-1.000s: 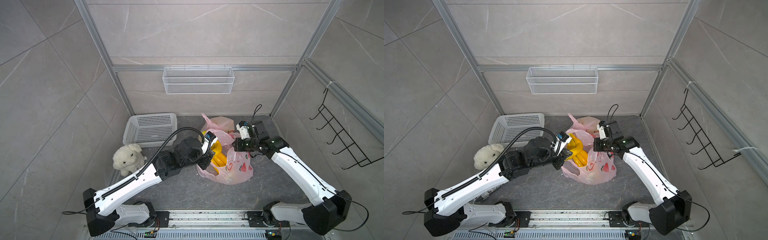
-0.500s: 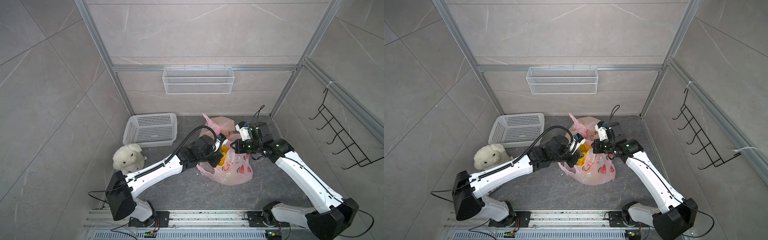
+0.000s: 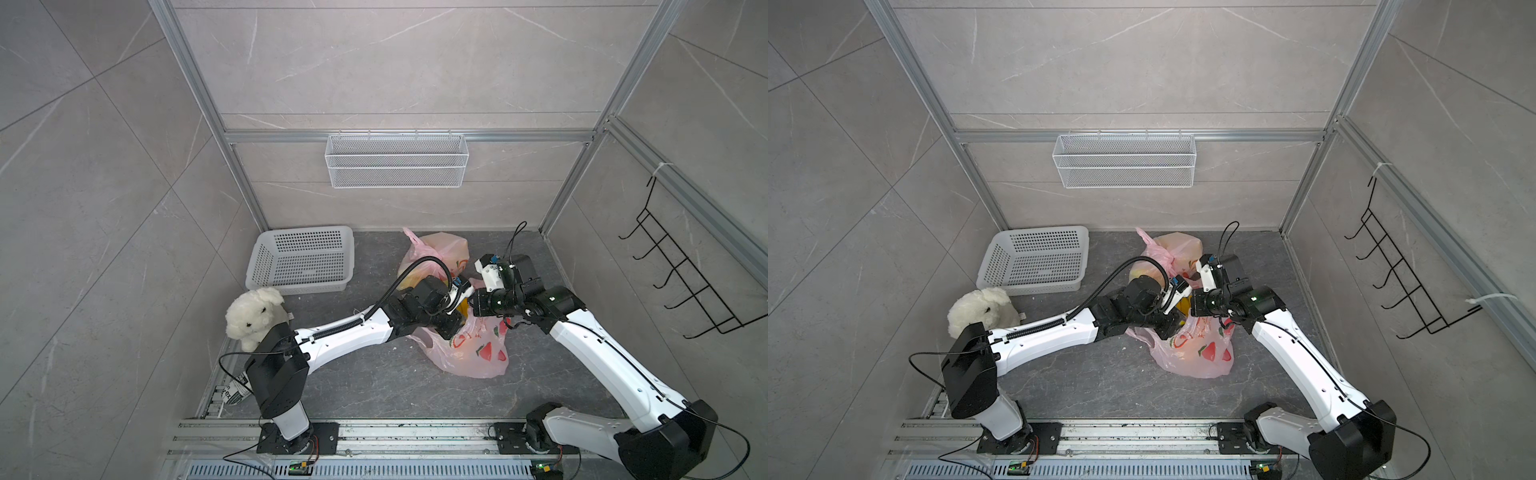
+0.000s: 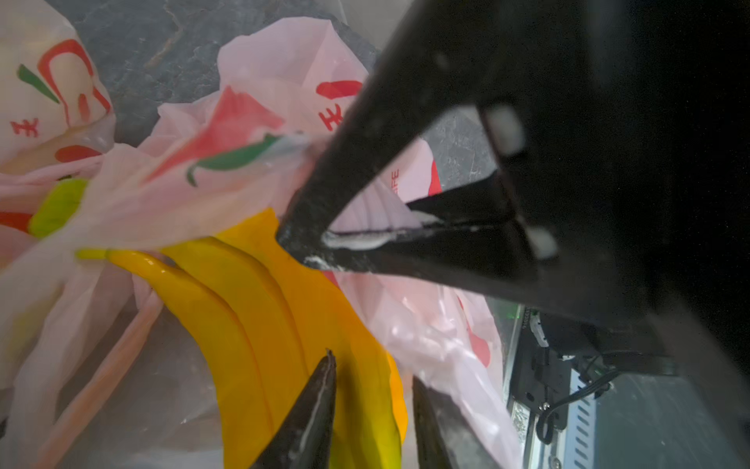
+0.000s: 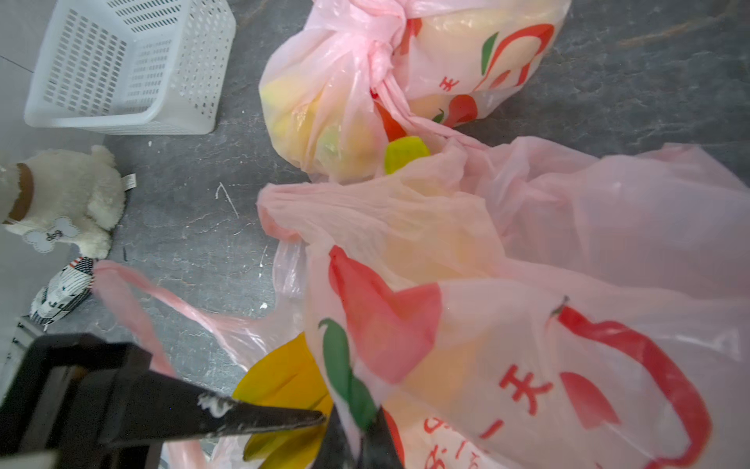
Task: Place the banana into a plastic bag & tie a knot
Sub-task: Place the banana into the plastic bag, then adjust the plastic bag at the center of the board.
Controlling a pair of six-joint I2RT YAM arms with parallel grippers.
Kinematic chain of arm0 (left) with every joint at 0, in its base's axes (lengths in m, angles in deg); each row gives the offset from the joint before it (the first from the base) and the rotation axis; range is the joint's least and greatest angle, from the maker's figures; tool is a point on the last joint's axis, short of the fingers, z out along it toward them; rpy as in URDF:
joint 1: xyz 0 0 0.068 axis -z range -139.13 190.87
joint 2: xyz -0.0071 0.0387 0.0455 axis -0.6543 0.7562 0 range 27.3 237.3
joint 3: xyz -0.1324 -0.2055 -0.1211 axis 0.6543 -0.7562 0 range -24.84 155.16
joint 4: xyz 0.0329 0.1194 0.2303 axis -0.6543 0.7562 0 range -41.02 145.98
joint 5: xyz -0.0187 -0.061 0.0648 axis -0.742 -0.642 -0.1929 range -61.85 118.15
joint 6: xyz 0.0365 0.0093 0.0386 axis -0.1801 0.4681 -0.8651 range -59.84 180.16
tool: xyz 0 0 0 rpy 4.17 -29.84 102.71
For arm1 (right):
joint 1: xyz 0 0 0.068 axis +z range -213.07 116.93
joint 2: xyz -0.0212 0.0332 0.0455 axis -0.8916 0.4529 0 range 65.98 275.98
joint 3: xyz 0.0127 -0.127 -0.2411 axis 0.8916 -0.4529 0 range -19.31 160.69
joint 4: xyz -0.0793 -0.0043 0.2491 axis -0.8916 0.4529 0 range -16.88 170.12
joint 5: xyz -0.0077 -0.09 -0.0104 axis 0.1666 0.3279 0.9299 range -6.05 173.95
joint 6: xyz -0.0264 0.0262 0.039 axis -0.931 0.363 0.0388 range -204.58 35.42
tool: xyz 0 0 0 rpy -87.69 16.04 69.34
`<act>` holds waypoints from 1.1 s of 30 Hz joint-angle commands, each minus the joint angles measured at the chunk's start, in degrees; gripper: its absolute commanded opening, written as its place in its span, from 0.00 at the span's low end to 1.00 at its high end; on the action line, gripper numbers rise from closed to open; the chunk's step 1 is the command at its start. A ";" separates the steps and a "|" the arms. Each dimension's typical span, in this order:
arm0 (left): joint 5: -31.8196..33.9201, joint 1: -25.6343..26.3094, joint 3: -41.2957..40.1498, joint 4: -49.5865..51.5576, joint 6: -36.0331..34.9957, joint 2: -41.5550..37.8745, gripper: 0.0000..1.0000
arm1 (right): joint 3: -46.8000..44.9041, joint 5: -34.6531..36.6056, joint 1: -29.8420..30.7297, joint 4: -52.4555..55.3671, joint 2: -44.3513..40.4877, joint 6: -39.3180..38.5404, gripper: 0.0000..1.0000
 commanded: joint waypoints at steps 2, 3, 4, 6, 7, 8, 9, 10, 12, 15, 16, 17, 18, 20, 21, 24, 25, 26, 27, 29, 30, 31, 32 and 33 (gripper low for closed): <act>-0.26 0.20 -1.92 1.49 0.60 -3.63 0.57 | -0.48 6.47 -0.47 2.42 -0.71 -0.11 0.00; 0.90 0.15 -2.37 2.43 0.30 -4.67 0.61 | -0.29 7.64 -0.45 3.00 -0.52 -0.30 0.00; 2.06 0.03 -2.77 3.08 0.03 -5.71 0.62 | -0.28 8.18 -0.50 3.36 -0.51 -0.60 0.00; 5.49 -0.14 -3.48 4.25 -0.09 -8.47 0.65 | -0.76 9.15 -0.51 3.72 -0.76 -0.84 0.00; 6.54 -0.44 -3.49 4.96 -0.08 -9.63 0.65 | -0.89 9.53 -0.46 3.97 -0.82 -0.85 0.00; 7.70 -0.75 -3.33 5.77 -0.09 -10.98 0.65 | -1.07 10.02 -0.48 4.27 -0.86 -0.84 0.00; 9.28 -1.06 -3.15 6.37 -0.24 -12.20 0.65 | -1.31 10.58 -0.50 4.45 -0.77 -0.84 0.00; 10.14 -1.28 -2.97 6.76 -0.34 -13.12 0.65 | -1.63 10.88 -0.51 4.62 -0.73 -0.82 0.00; 11.03 -2.33 -2.49 7.63 -0.17 -14.34 0.65 | -2.53 11.51 -0.52 4.49 -0.77 -0.57 0.00; 13.96 -3.82 -1.99 9.46 0.14 -14.53 0.64 | -3.33 11.97 -0.49 4.57 -0.76 -0.21 0.00; 15.44 -4.39 -2.04 10.00 0.19 -14.30 0.64 | -3.61 12.01 -0.50 4.47 -0.86 -0.08 0.00; 16.33 -4.76 -1.93 10.56 -0.16 -13.86 0.63 | -3.87 12.00 -0.52 4.37 -0.94 0.07 0.00; 17.82 -4.90 -1.61 11.71 -0.98 -12.98 0.62 | -4.06 12.01 -0.46 4.21 -0.99 0.24 0.00; 18.69 -4.87 -0.88 13.56 -2.72 -10.95 0.62 | -4.24 11.89 -0.47 4.04 -0.95 0.31 0.00; 18.78 -4.89 -0.98 13.66 -3.33 -10.23 0.63 | -4.24 11.60 -0.52 4.01 -0.95 0.30 0.00; 18.44 -4.89 -2.72 11.30 -5.53 -9.08 0.66 | -3.93 11.21 -0.49 3.88 -0.86 0.30 0.00; 19.31 -4.97 -2.81 11.05 -6.23 -8.25 0.66 | -3.81 11.13 -0.51 3.93 -0.78 0.35 0.00; 19.84 -4.91 -2.51 11.18 -6.77 -7.14 0.67 | -3.71 11.15 -0.50 3.91 -0.77 0.34 0.00; 19.84 -4.94 -1.84 11.74 -7.29 -5.67 0.66 | -3.63 10.97 -0.50 3.84 -0.83 0.39 0.00; 19.49 -5.00 -0.24 12.65 -7.81 -2.70 0.65 | -3.54 10.80 -0.45 3.74 -0.84 0.47 0.00; 19.10 -5.27 0.63 13.13 -7.65 -1.13 0.63 | -3.53 10.69 -0.50 3.70 -0.84 0.50 0.00; 19.36 -5.52 1.70 13.99 -7.43 0.56 0.61 | -3.53 10.70 -0.50 3.70 -0.82 0.57 0.00; 19.93 -5.91 2.77 14.84 -7.00 1.89 0.58 | -3.45 10.75 -0.46 3.75 -0.81 0.56 0.00; 20.24 -6.37 3.47 15.69 -6.54 3.18 0.56 | -3.45 10.98 -0.52 3.74 -0.87 0.64 0.00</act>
